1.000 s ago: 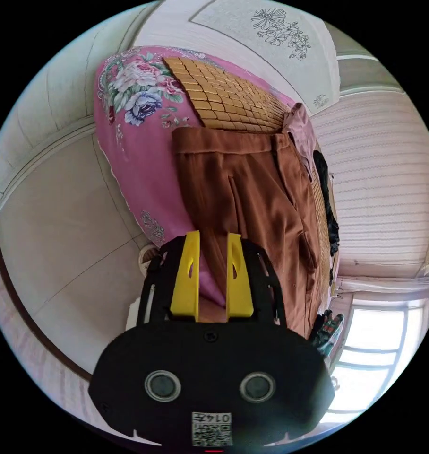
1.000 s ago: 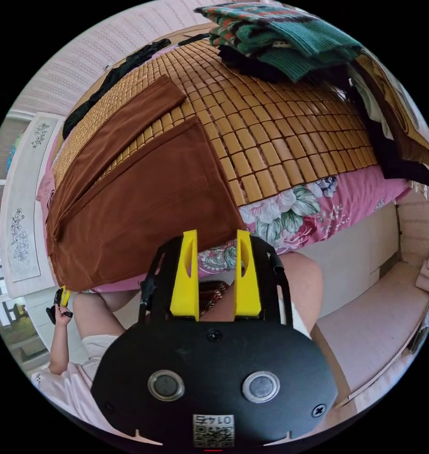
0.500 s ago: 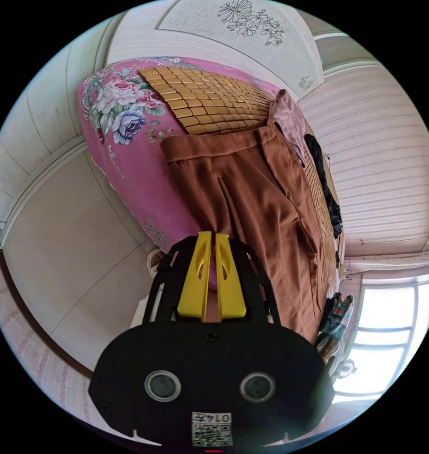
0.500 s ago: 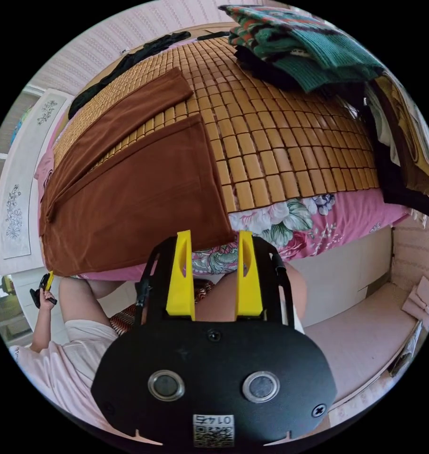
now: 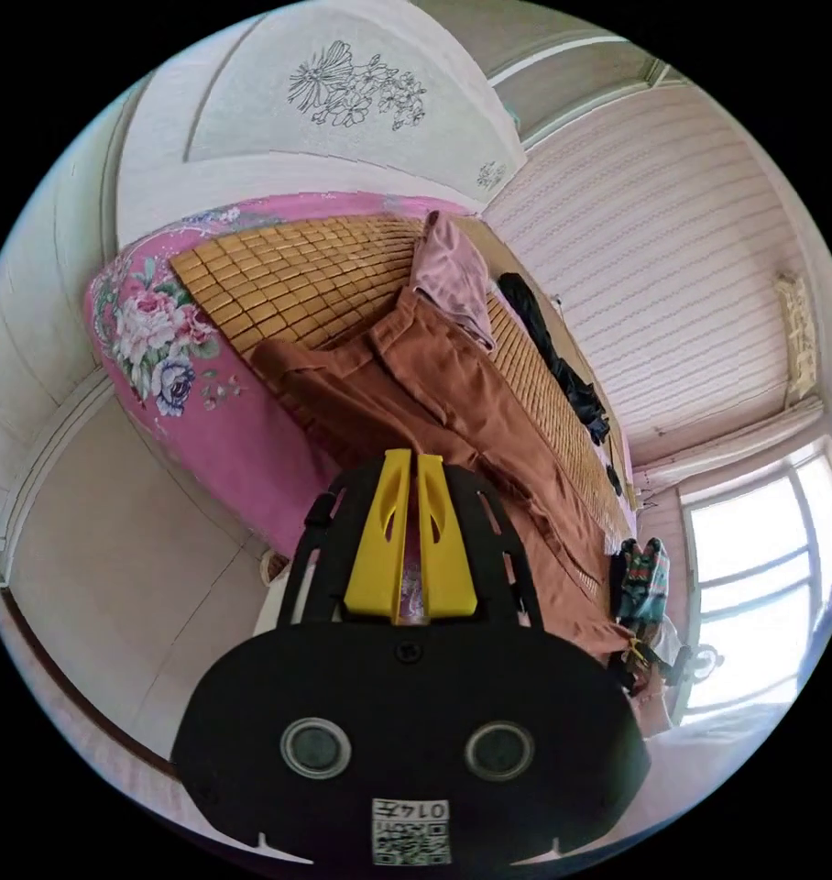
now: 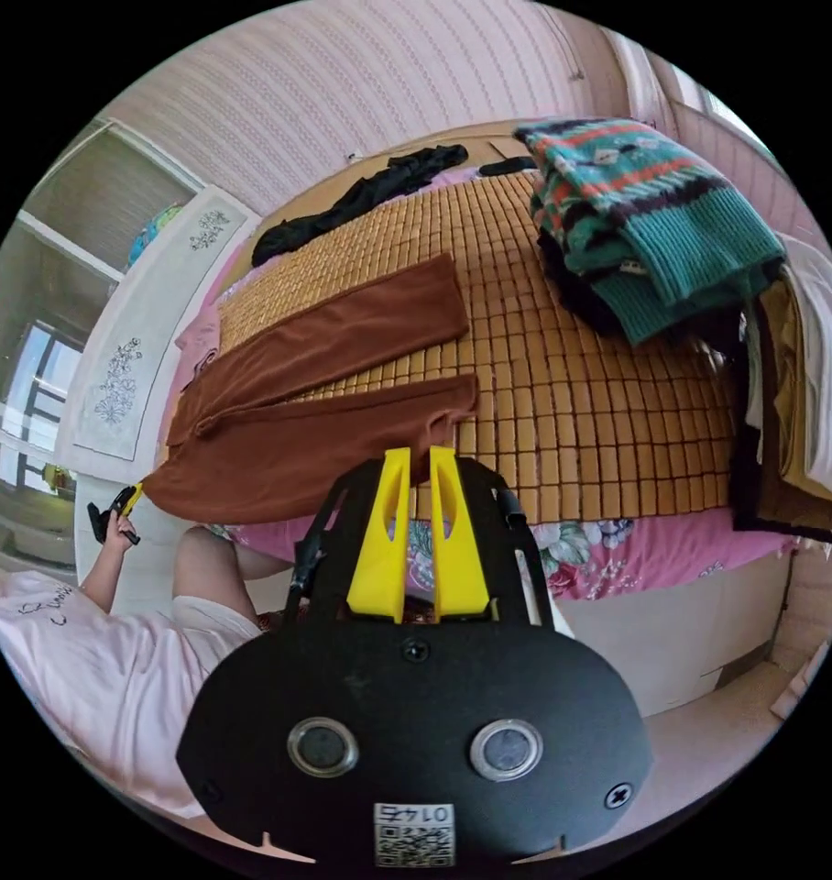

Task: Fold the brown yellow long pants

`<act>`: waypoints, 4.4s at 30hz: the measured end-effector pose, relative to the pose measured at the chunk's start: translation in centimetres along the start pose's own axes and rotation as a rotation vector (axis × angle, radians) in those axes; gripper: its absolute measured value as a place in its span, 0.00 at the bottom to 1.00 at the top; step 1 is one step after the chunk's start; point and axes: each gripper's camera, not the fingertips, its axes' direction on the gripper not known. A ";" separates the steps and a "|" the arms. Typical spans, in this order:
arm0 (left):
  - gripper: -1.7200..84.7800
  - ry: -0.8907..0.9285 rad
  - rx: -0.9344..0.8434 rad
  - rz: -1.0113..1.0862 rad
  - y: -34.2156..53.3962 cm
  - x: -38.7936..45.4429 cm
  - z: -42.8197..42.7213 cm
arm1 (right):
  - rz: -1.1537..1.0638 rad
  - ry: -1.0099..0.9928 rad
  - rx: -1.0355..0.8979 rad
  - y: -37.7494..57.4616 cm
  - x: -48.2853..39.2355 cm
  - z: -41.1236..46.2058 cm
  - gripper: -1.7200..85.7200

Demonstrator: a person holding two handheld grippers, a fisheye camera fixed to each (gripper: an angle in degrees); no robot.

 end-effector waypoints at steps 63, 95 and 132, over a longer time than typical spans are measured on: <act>0.12 0.062 -0.590 0.902 26.8 42.0 22.4 | 0.033 -0.042 -0.157 3.5 4.6 -4.0 0.03; 0.14 -0.251 -0.790 1.441 47.9 59.3 39.9 | 0.206 0.032 -0.158 -4.1 6.3 10.9 0.05; 0.02 -0.194 -0.503 0.931 41.5 51.3 35.9 | -0.865 0.147 -0.356 -8.7 -40.3 26.3 0.01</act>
